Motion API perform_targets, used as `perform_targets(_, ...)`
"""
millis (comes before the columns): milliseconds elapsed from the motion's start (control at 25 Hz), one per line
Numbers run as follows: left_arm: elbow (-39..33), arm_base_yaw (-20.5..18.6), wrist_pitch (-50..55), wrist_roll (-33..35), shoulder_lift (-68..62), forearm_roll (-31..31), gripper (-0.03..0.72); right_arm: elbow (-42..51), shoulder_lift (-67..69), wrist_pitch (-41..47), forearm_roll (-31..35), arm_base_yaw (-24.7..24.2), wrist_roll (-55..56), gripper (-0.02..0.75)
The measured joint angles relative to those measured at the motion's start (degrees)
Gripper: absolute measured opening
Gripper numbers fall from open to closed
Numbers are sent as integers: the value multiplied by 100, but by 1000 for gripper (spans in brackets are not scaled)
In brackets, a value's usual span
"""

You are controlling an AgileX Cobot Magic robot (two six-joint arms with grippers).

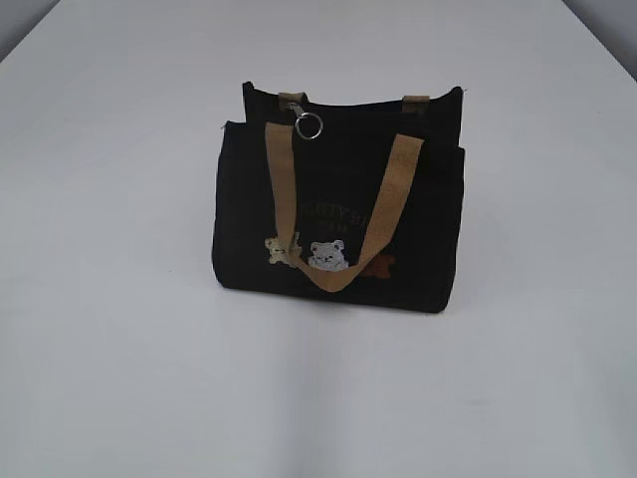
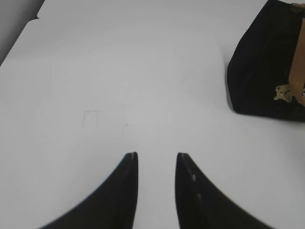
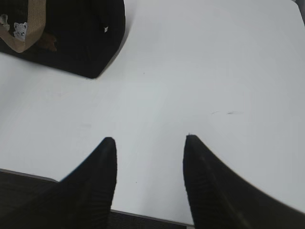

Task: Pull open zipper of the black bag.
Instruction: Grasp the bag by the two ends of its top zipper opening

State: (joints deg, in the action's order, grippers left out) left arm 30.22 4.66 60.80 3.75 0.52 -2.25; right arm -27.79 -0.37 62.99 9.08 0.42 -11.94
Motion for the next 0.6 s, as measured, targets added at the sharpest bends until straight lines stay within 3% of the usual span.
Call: perform_targets(600,0,0,0,0,0,0,208,0,0,0,0,0,0,361)
